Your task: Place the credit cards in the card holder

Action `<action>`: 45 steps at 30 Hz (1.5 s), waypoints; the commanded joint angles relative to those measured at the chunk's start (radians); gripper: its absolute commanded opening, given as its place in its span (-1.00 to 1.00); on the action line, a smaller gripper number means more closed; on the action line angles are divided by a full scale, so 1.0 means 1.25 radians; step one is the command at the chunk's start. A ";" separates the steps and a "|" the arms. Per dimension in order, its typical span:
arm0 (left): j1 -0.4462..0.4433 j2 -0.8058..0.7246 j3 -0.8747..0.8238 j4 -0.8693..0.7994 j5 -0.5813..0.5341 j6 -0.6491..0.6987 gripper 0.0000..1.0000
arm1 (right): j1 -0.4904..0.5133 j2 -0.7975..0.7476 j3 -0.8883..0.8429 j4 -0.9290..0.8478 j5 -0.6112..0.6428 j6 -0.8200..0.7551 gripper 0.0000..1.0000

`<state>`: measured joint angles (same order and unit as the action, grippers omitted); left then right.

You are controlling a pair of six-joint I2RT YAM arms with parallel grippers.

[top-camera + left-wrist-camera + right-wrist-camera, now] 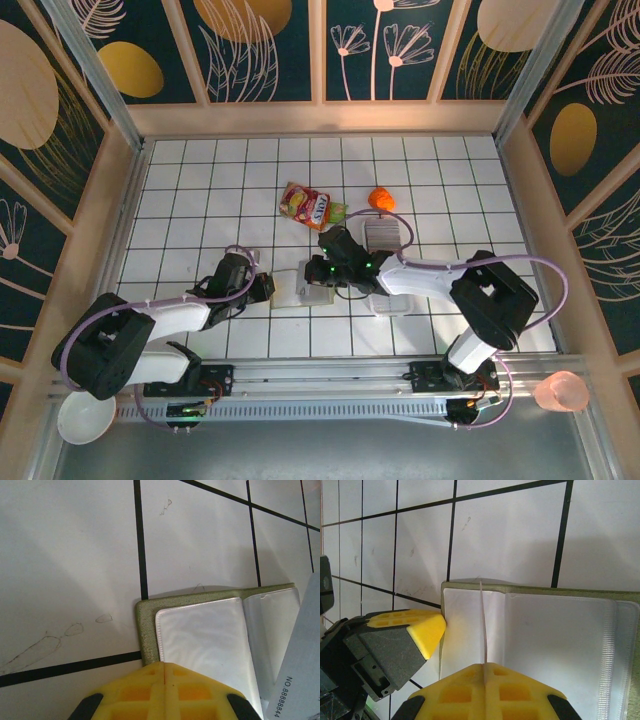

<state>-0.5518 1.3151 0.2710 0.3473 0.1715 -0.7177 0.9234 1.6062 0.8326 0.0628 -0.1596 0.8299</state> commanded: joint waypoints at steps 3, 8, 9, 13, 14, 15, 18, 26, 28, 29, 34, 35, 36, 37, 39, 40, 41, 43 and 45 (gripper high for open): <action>-0.006 -0.005 -0.005 -0.038 -0.011 0.013 -1.00 | -0.003 0.017 -0.020 0.023 -0.017 0.013 -1.00; -0.007 -0.008 -0.005 -0.038 -0.013 0.015 -1.00 | -0.004 0.024 -0.024 0.030 -0.020 0.015 -1.00; -0.008 -0.007 -0.005 -0.038 -0.014 0.014 -1.00 | -0.005 0.026 -0.023 0.028 -0.018 0.015 -1.00; -0.009 -0.007 -0.005 -0.038 -0.013 0.014 -1.00 | -0.004 0.030 -0.025 0.036 -0.025 0.018 -1.00; -0.009 -0.007 -0.005 -0.039 -0.014 0.014 -1.00 | -0.004 0.031 -0.024 0.033 -0.024 0.016 -1.00; -0.008 -0.007 -0.005 -0.039 -0.014 0.014 -1.00 | -0.003 0.028 -0.021 0.024 -0.017 0.012 -1.00; -0.009 -0.007 -0.005 -0.038 -0.014 0.015 -1.00 | -0.007 0.018 -0.028 0.024 -0.009 0.011 -1.00; -0.009 -0.007 -0.003 -0.039 -0.016 0.016 -1.00 | -0.015 0.016 -0.031 0.018 -0.011 0.006 -1.00; -0.010 -0.007 -0.004 -0.039 -0.016 0.015 -1.00 | -0.018 0.008 -0.029 0.007 0.000 0.002 -1.00; -0.010 -0.007 -0.003 -0.040 -0.017 0.016 -1.00 | -0.018 0.003 -0.032 0.009 0.002 0.002 -1.00; -0.010 -0.006 -0.003 -0.038 -0.017 0.016 -1.00 | -0.020 0.017 -0.038 0.046 -0.029 0.013 -1.00; -0.010 -0.005 -0.003 -0.038 -0.017 0.016 -1.00 | -0.018 0.021 -0.038 0.054 -0.035 0.017 -1.00; -0.010 -0.004 -0.004 -0.038 -0.016 0.016 -1.00 | -0.018 0.023 -0.040 0.065 -0.041 0.020 -1.00; -0.010 -0.003 -0.002 -0.038 -0.016 0.016 -1.00 | -0.018 0.023 -0.042 0.073 -0.047 0.022 -1.00; -0.010 -0.002 -0.002 -0.039 -0.017 0.017 -1.00 | -0.018 0.023 -0.042 0.079 -0.049 0.025 -1.00; -0.010 -0.001 -0.002 -0.039 -0.017 0.017 -1.00 | -0.018 0.023 -0.043 0.079 -0.051 0.025 -1.00; -0.010 -0.002 -0.002 -0.040 -0.017 0.017 -1.00 | -0.018 0.023 -0.044 0.083 -0.054 0.026 -1.00; -0.010 -0.005 -0.002 -0.039 -0.016 0.017 -1.00 | -0.018 0.023 -0.048 0.090 -0.059 0.032 -1.00; -0.011 -0.007 -0.004 -0.040 -0.019 0.017 -1.00 | -0.018 0.024 -0.051 0.098 -0.065 0.036 -1.00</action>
<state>-0.5575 1.3148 0.2710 0.3470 0.1593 -0.7136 0.9047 1.6279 0.7845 0.1467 -0.2192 0.8539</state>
